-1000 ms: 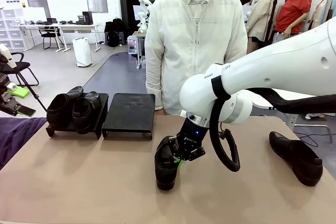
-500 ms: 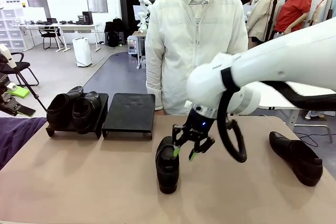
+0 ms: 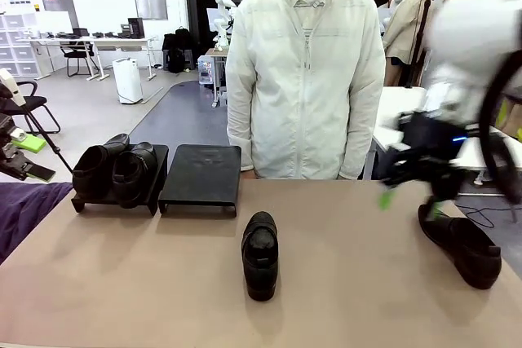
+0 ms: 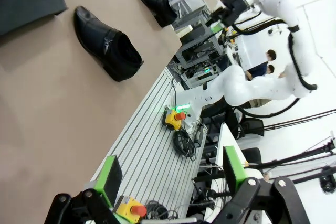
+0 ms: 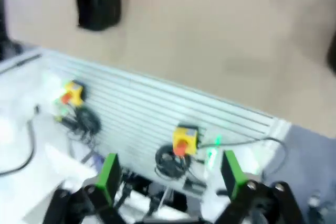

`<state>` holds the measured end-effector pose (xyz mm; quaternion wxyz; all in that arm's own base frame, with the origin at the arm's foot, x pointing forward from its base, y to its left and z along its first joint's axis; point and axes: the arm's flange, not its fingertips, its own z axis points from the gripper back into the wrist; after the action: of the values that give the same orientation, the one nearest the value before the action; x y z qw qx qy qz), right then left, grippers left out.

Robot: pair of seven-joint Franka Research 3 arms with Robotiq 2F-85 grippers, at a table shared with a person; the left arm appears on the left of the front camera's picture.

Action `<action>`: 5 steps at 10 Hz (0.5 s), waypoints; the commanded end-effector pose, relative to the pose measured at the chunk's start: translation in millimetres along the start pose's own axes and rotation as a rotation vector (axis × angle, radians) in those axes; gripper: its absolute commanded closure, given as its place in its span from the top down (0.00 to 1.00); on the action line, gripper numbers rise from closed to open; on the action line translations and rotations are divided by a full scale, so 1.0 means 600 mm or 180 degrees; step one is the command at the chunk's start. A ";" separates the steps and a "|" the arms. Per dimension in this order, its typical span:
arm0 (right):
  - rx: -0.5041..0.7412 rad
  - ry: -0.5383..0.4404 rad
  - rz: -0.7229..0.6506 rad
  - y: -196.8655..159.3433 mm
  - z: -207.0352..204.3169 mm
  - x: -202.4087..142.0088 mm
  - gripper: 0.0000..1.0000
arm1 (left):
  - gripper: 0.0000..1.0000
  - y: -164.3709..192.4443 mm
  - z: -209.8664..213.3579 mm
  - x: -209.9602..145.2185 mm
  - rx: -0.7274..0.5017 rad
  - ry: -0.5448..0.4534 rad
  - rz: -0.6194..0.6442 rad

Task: Organize the shoes by placing them on the stand.
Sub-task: Pick up one Shoe and place it in the middle of the table.

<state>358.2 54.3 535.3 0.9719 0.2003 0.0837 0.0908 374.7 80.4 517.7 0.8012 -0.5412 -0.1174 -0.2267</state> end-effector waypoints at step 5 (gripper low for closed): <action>0.2443 -0.1237 -0.0057 -0.263 0.073 -0.080 1.00 | 1.00 -0.004 0.001 -0.003 0.0002 0.0011 -0.0004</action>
<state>336.0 -132.0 526.5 0.8643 0.5016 -0.0237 0.0283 374.7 80.5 517.8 0.8013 -0.5411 -0.1175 -0.2267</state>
